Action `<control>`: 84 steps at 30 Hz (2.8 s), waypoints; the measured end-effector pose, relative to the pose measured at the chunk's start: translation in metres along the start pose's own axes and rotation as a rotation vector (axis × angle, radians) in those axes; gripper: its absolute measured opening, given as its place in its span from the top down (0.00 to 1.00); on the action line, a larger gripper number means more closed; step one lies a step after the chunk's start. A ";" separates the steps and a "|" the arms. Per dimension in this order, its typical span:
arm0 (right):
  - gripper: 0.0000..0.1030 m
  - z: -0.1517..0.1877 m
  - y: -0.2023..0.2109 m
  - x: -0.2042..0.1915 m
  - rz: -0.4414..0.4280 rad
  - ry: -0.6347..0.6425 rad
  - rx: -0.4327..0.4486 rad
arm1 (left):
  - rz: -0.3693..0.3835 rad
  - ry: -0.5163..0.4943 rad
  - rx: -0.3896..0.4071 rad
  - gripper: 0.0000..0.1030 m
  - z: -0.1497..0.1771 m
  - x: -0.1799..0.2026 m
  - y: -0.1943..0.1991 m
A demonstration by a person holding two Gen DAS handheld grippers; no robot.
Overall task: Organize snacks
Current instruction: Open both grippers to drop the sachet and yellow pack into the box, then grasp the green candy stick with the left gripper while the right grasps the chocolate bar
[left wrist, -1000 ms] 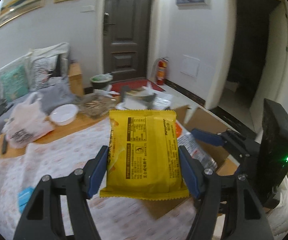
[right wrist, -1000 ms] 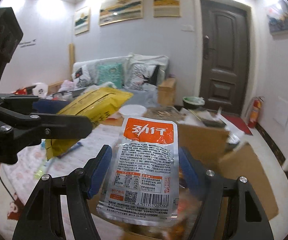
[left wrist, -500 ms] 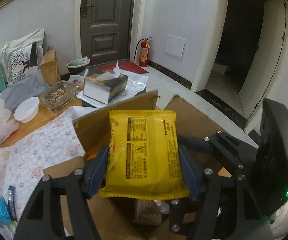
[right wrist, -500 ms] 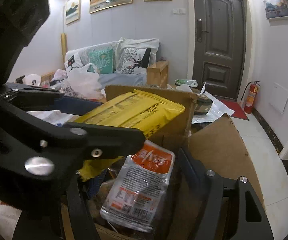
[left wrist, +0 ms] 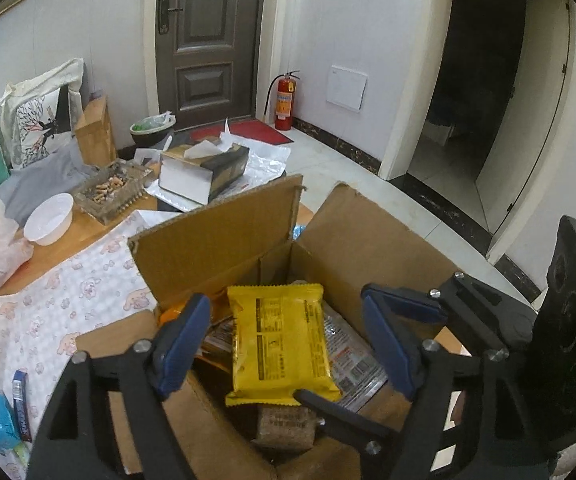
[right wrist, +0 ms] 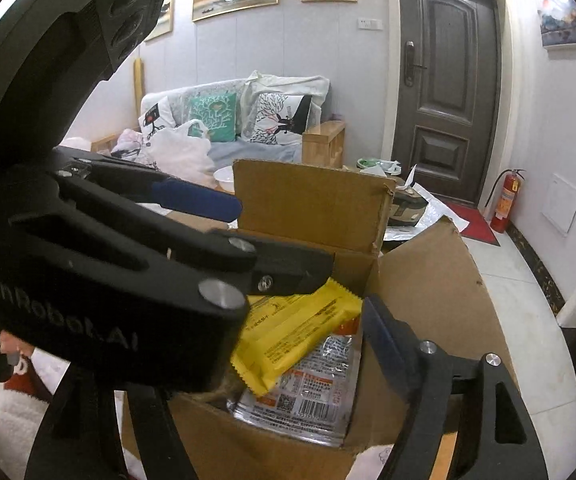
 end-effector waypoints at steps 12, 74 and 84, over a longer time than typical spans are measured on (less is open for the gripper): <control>0.31 -0.029 0.013 -0.047 -0.045 0.017 0.042 | -0.104 0.073 0.090 0.26 0.017 -0.076 0.075; 0.44 -0.087 -0.272 -0.350 -0.266 0.153 -0.299 | -0.286 0.553 0.037 0.62 0.202 -0.431 0.116; 0.83 -0.074 -0.250 -0.335 -0.294 0.183 -0.295 | -0.270 0.538 0.021 0.57 0.205 -0.419 0.112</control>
Point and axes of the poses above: each gripper's, at about its wrist camera, not at the fingertips, and y roughly against the way its jaws point, x to its right, z to its underside, the point moved 9 cm from there along -y, roughly the way its jaws point, and after that the axes turned 12 degrees about y, right-handed, at the moved point
